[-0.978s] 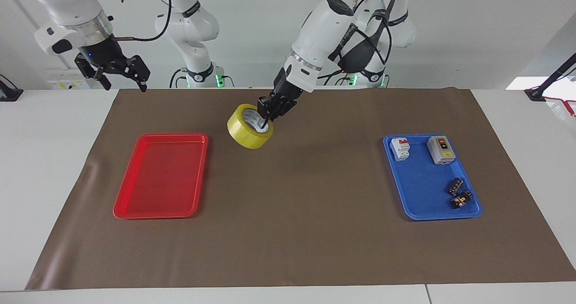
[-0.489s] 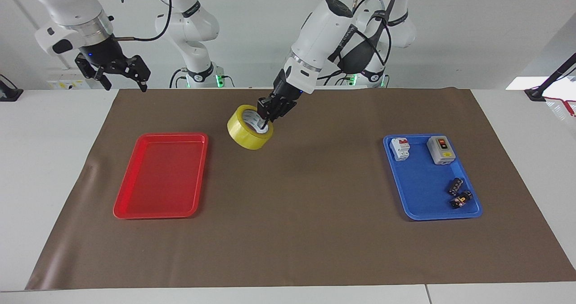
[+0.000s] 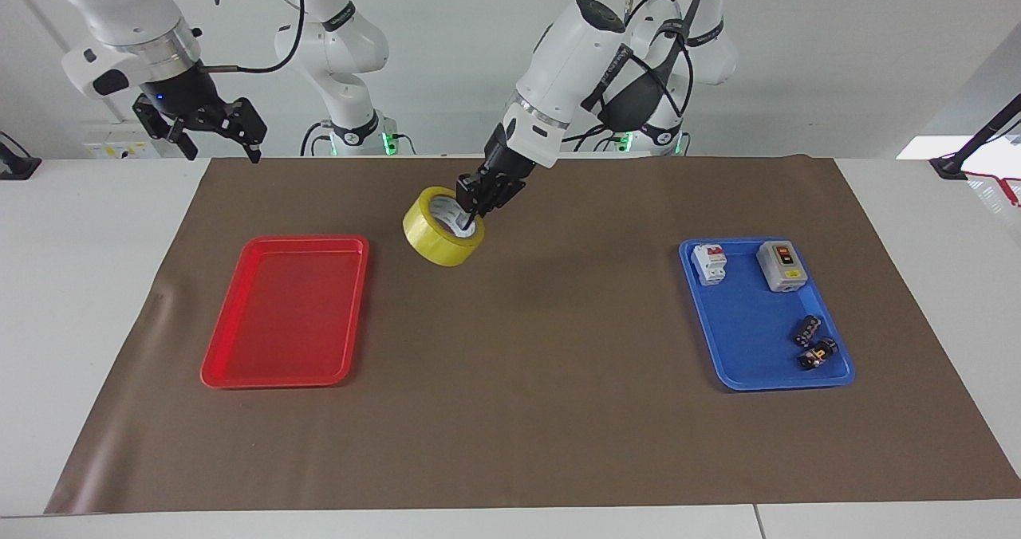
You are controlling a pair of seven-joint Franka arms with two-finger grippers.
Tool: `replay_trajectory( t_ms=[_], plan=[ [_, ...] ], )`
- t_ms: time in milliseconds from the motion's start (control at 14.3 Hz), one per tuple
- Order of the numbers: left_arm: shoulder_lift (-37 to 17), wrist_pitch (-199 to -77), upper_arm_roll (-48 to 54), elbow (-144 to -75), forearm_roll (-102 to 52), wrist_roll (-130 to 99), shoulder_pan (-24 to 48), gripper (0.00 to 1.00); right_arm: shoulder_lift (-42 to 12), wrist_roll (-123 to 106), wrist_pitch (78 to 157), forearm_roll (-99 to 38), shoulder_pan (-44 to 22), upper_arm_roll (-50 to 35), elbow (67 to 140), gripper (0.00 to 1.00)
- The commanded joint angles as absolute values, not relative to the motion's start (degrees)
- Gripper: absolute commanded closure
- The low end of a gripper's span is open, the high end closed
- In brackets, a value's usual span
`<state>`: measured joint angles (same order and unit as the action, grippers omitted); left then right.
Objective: Place and move tape with both arms
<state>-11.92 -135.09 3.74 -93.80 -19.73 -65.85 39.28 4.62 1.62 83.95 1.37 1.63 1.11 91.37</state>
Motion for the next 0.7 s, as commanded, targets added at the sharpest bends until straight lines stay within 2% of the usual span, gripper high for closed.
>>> replay_trajectory(
  t_ms=[0, 140, 419, 629],
  plan=[
    [-11.95, -135.09, 3.08, -93.08, -22.06, -65.21, 39.99, 1.00, 5.80, 0.53, 84.81, 0.44, 1.85, 1.05, 92.72, 0.00],
    [-11.95, -134.91, 2.99, -93.08, -22.06, -65.21, 39.99, 1.00, 5.71, 0.26, 87.35, -0.69, 1.85, 0.97, 92.90, 0.00],
    [-11.87, -134.74, 2.99, -93.25, -21.97, -65.21, 39.99, 1.00, 4.66, 0.35, 89.91, -12.62, 2.63, 1.05, 92.73, 0.00],
    [-11.08, -134.65, 2.90, -96.14, -21.10, -64.34, 39.73, 1.00, 3.08, 0.79, 93.33, -21.17, 2.29, 1.14, 92.72, 0.00]
  ],
)
